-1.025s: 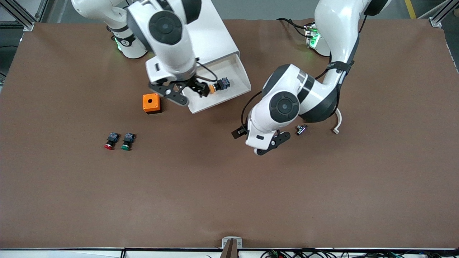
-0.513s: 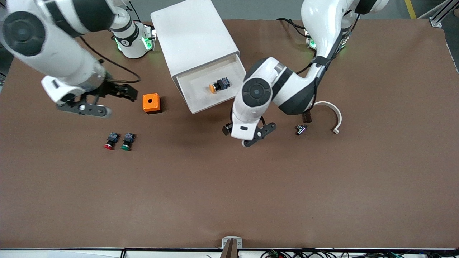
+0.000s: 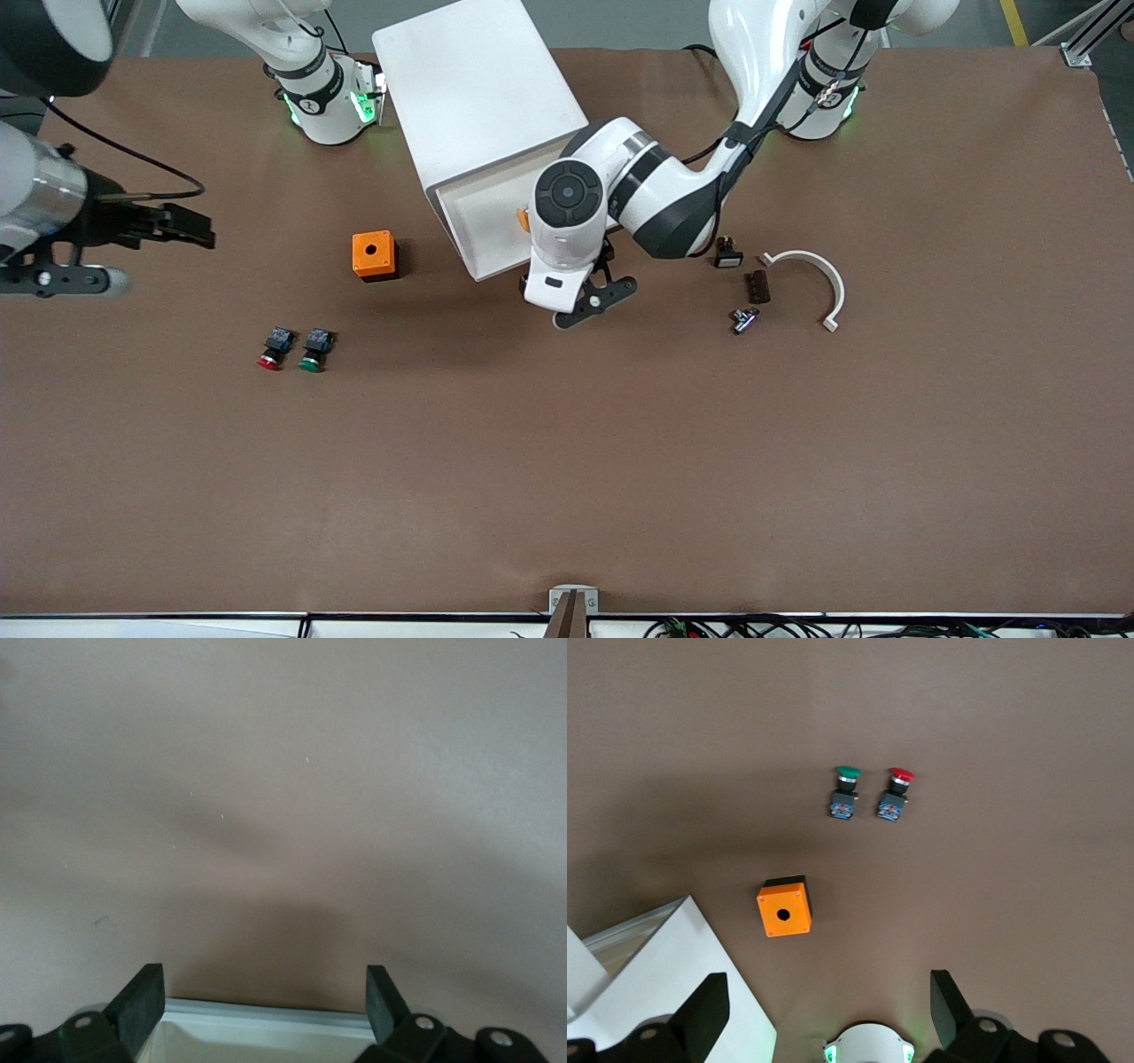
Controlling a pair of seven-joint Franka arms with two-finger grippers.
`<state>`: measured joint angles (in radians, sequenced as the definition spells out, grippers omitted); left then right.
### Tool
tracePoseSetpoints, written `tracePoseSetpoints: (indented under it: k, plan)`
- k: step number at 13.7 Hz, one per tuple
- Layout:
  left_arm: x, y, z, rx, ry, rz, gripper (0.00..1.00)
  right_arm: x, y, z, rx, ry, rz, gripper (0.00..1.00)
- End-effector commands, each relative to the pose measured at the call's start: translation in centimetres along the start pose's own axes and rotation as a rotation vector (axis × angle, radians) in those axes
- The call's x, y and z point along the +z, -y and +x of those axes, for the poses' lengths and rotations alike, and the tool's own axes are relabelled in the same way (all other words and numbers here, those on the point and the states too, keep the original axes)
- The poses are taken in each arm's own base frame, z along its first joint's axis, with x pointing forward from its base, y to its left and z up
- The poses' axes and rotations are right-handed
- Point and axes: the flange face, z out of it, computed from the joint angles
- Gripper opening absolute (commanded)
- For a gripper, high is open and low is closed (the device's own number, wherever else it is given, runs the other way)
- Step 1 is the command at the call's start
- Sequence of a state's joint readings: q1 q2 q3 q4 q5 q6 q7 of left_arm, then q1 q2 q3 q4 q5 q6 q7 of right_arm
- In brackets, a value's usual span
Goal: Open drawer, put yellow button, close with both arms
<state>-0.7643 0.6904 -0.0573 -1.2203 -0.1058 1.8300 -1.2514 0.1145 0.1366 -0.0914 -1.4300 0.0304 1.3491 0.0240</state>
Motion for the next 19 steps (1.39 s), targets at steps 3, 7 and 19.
tracePoseSetpoints:
  k: [3,7,19]
  plan:
    - [-1.0,-0.1,-0.7,0.005,-0.002,-0.018,1.0,-0.3,-6.8,-0.5,0.047,0.013,0.025,1.0]
    - [-1.1,-0.3,-1.4,-0.006,0.057,-0.039,1.0,0.4,-7.1,-1.1,0.057,0.052,0.042,1.0]
    - [-0.1,-1.3,-5.2,0.03,0.127,-0.041,1.0,1.3,-7.4,-2.6,0.06,-0.067,0.04,1.0]
